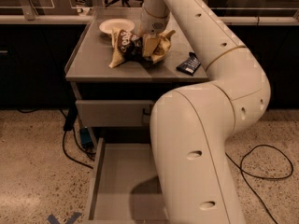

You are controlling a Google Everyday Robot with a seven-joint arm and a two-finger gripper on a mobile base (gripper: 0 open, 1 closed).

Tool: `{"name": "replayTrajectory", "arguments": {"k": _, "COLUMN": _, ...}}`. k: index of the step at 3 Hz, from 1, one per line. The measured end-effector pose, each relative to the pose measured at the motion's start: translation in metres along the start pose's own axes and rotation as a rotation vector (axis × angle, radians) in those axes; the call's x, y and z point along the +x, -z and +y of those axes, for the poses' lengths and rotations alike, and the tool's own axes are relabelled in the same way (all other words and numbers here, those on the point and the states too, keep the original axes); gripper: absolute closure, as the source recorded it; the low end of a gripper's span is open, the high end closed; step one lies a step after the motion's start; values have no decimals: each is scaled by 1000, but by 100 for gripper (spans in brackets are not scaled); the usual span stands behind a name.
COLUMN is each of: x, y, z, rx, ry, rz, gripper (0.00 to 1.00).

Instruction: Place brown chip bag into middle drawer

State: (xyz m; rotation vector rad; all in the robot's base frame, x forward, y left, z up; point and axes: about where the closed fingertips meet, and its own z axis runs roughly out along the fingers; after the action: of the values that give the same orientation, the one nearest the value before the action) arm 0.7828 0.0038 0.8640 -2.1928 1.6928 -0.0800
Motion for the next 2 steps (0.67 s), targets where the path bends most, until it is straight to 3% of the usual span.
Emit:
{"name": "replayTrajectory", "arguments": {"k": 1, "x": 0, "y": 0, "z": 0, "rx": 0, "ry": 0, "rz": 0, "gripper": 100}}
{"name": "replayTrajectory", "arguments": {"k": 2, "x": -1, "y": -2, "z": -2, "rx": 5, "ry": 2, "rz": -1, "gripper": 100}}
